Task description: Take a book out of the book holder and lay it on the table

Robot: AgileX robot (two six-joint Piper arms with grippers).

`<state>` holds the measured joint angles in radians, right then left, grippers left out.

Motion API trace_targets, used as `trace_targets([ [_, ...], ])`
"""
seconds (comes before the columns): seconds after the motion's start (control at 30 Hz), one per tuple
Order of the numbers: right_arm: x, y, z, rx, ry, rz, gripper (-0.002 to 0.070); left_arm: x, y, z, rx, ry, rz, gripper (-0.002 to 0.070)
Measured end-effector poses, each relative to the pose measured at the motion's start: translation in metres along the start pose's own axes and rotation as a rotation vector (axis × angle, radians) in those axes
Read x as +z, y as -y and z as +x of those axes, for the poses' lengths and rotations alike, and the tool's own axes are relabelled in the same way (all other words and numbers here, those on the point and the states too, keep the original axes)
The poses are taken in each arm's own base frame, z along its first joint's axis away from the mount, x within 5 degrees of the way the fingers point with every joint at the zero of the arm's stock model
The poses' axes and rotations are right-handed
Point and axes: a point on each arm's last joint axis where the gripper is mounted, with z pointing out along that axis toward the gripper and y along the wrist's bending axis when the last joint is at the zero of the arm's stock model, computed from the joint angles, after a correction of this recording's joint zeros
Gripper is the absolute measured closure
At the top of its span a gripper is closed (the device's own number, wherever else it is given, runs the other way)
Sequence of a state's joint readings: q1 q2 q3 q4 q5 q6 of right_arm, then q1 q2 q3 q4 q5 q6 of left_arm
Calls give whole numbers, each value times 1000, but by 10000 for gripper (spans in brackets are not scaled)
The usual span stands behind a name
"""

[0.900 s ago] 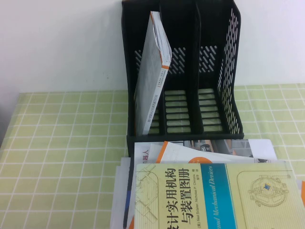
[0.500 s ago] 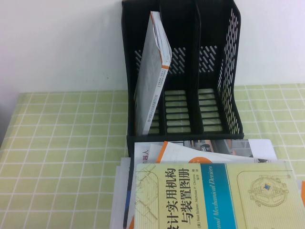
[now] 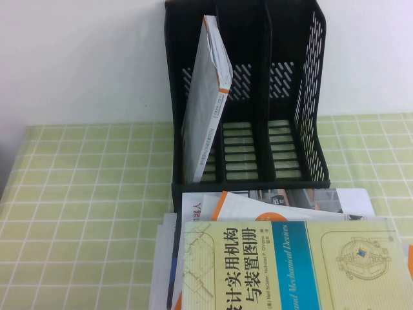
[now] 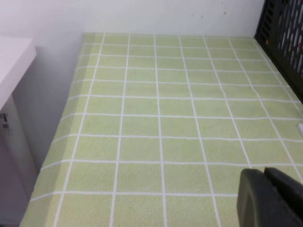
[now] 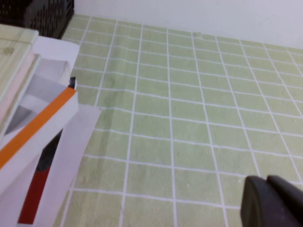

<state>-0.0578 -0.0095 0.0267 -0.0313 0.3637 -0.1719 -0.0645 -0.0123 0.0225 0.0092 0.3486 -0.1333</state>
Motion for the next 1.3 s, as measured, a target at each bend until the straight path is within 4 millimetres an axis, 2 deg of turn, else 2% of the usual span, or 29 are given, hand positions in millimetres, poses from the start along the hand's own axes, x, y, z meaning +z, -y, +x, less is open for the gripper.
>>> trace_targets([
  [0.43, 0, 0, -2, -5, 20, 4, 678, 0, 0, 0, -1, 0, 0, 678],
  [0.53, 0, 2, -10, -5, 110, 20, 678, 0, 0, -2, -4, 17, 3, 678],
  [0.67, -5, 5, -30, 4, 337, 58, 678, 0, 2, -8, -50, 89, 22, 678],
  [0.87, -20, 10, -56, 13, 676, 112, 678, -6, 4, -33, -103, 383, 71, 678],
  [1.07, -35, 12, -71, 58, 907, 127, 678, -24, 5, -60, -115, 747, 114, 678],
  [1.3, -54, 14, -82, 213, 1154, 56, 678, -45, 6, -77, -149, 1042, 166, 678],
])
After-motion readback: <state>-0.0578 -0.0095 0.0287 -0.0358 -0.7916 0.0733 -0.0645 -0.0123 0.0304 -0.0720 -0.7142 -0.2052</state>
